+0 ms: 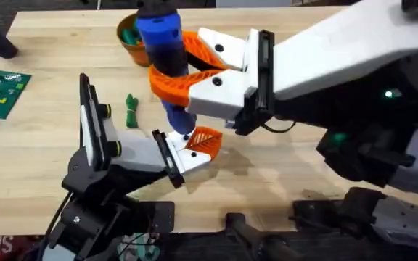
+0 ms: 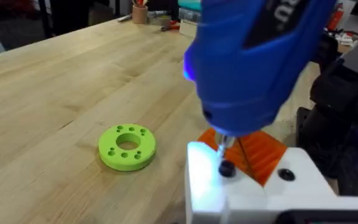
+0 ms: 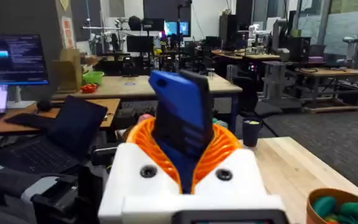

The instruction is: Pick up the gripper from the table and insert it into the empty holder that is missing its gripper. Then pick up a screw, insert it into the mounting hole, and use the screwdriver to tighten it. Finally, clean up the table by picking up the vegetable and placing it into the bucket.

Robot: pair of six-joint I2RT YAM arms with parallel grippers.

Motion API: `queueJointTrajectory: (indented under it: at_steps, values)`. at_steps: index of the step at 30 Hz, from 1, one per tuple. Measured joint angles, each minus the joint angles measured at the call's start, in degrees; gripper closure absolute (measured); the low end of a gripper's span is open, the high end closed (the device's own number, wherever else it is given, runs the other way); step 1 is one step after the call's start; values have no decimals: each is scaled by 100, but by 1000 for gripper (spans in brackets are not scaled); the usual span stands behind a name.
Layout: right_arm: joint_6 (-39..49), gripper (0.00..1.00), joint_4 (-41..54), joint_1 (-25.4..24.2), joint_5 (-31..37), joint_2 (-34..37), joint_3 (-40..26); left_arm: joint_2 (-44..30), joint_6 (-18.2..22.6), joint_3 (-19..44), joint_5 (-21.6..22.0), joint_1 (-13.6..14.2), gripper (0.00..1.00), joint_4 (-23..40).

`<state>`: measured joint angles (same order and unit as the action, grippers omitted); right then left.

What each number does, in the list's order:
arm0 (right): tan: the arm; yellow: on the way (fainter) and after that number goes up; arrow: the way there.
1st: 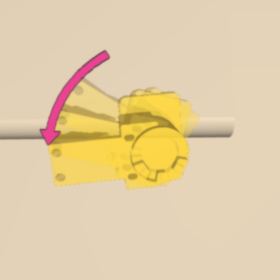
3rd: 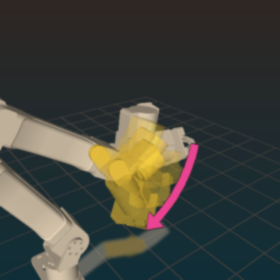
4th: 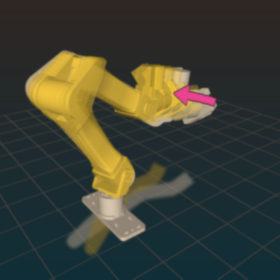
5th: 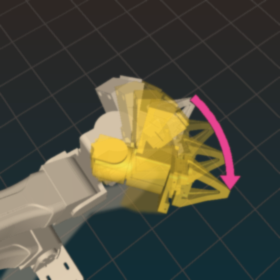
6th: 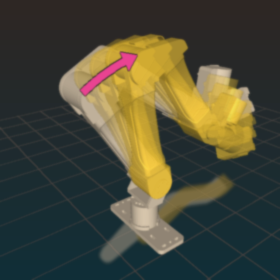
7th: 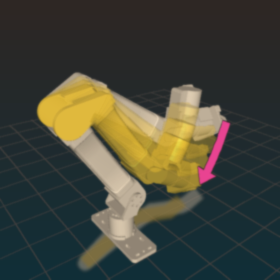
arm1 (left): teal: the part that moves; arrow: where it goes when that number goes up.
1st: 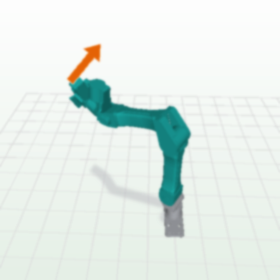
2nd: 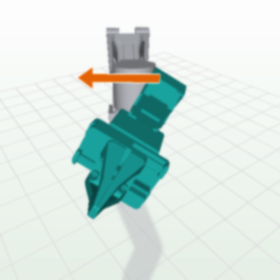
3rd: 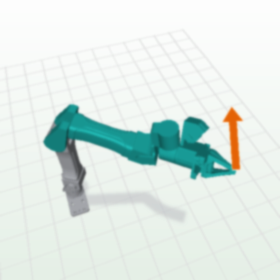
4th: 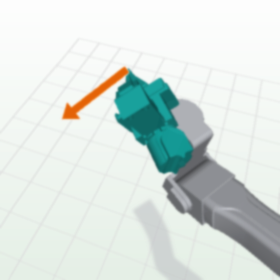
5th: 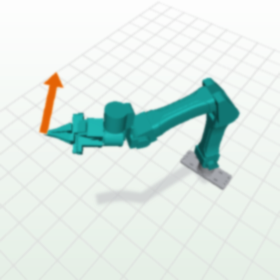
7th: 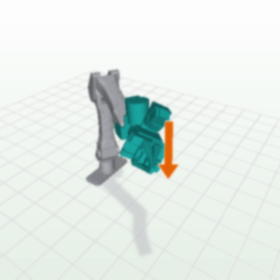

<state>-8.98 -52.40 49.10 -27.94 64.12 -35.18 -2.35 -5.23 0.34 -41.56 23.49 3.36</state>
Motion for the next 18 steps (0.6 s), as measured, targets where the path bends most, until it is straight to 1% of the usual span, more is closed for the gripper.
queueJointTrajectory:
  at_steps: [18]
  values:
    - [-111,945,34,-2,-109,0,0,0,0,0,0,0,992,0]
